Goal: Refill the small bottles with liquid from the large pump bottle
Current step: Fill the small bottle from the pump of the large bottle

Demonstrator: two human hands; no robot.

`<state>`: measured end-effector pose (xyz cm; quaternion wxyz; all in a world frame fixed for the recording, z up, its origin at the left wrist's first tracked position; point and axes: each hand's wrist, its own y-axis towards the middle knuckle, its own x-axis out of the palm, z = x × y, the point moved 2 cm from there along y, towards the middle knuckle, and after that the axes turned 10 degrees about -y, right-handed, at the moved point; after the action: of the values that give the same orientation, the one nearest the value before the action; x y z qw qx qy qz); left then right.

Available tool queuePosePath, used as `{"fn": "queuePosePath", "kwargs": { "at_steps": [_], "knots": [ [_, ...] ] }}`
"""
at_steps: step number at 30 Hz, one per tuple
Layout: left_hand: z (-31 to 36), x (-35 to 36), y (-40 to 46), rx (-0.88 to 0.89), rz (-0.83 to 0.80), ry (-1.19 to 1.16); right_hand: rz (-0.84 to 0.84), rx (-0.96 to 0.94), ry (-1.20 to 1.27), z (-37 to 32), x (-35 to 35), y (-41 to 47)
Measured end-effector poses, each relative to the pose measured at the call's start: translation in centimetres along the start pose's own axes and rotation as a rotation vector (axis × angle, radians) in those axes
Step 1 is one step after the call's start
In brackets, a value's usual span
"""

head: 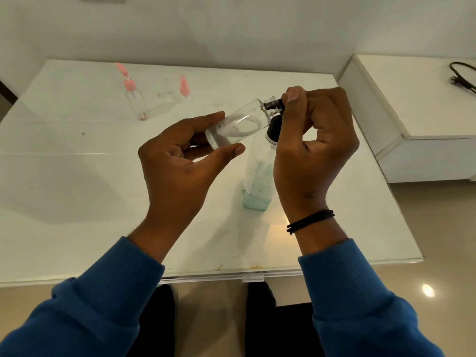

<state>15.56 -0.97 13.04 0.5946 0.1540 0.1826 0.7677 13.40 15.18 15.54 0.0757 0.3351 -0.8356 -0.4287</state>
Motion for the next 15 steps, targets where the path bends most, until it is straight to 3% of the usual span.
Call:
{"fn": "queuePosePath", "kwargs": {
  "at_steps": [15],
  "knots": [
    [0.03, 0.06, 0.01, 0.005, -0.003, -0.011, -0.003, -0.011, -0.009, -0.07, -0.07, 0.34]
  ]
}}
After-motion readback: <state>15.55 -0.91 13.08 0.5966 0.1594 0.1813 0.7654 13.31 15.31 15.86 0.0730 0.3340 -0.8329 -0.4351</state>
